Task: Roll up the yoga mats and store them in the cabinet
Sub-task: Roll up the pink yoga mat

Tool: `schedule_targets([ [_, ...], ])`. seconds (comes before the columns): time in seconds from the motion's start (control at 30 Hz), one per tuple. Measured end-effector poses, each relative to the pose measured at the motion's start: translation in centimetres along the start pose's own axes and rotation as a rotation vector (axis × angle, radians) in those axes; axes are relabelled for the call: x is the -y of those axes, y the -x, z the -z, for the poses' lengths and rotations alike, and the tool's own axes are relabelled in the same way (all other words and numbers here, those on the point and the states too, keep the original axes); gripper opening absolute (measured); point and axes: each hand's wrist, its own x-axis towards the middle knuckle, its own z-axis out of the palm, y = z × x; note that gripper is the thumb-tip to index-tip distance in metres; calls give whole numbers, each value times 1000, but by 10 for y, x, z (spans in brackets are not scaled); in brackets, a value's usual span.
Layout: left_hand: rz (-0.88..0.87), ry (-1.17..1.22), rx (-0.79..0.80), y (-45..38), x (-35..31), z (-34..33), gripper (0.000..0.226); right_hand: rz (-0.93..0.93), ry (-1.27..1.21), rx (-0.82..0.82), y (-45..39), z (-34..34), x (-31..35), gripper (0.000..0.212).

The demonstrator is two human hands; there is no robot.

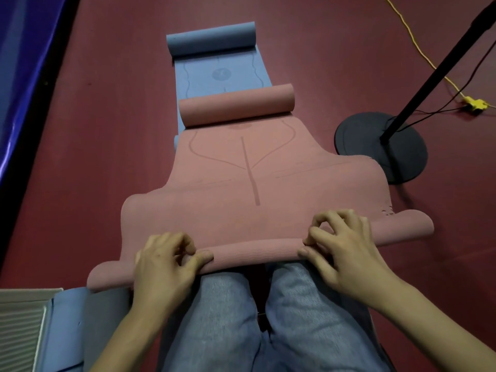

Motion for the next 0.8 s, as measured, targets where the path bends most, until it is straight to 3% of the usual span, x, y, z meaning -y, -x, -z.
schedule_targets([
  [0.13, -183, -199, -125, 23, -7, -11, 23, 52, 129, 100, -1, 9, 6, 47],
  [0.3, -329, -332, -210, 42, 0, -14, 30, 44, 123, 27, -3, 6, 3, 39],
  [0.43, -359, -375, -144, 36, 1, -10, 45, 44, 139, -31, -8, 3, 1, 36],
  [0.67, -382, -441, -131, 2, -3, -15, 32, -17, 207, -37, -29, -3, -3, 38],
  [0.8, -296, -388, 1, -26, -5, -15, 36, -2, 145, 12, -40, -3, -1, 34],
])
